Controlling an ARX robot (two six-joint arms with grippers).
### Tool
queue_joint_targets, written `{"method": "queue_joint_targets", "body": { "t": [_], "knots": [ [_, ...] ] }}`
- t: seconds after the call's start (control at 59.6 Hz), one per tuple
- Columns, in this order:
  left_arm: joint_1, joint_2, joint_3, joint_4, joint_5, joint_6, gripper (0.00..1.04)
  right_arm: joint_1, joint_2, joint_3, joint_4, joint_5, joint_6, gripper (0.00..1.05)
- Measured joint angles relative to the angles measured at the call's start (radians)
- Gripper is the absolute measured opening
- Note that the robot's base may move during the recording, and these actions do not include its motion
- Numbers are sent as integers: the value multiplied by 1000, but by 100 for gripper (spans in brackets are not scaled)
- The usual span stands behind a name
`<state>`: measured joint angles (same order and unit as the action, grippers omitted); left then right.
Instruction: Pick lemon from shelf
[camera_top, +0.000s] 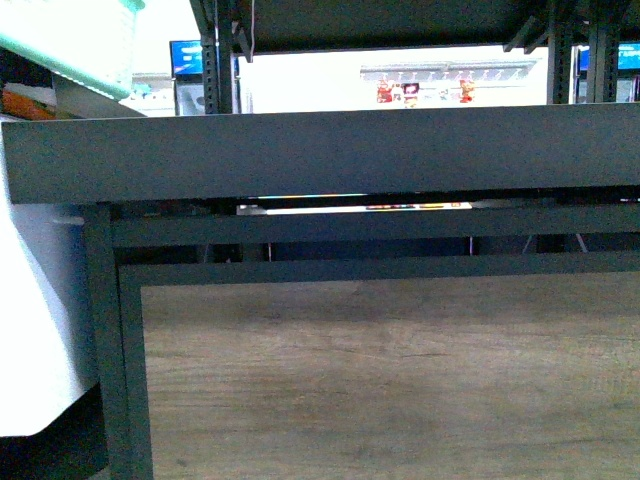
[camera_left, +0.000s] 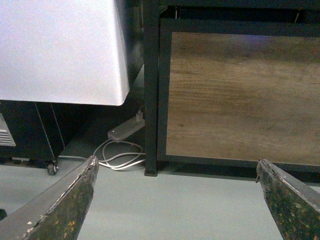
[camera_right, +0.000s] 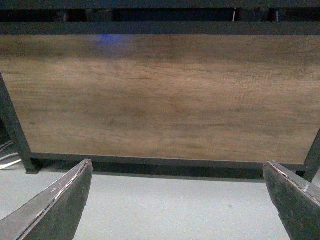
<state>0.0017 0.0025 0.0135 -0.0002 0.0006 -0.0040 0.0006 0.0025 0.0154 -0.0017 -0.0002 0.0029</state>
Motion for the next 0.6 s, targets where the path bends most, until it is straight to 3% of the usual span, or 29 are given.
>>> {"method": "queue_joint_targets", "body": {
  "t": [0.604],
  "knots": [
    [0,0,0,0,-1,0,97,0,0,0,0,-1,0,102]
  ]
}}
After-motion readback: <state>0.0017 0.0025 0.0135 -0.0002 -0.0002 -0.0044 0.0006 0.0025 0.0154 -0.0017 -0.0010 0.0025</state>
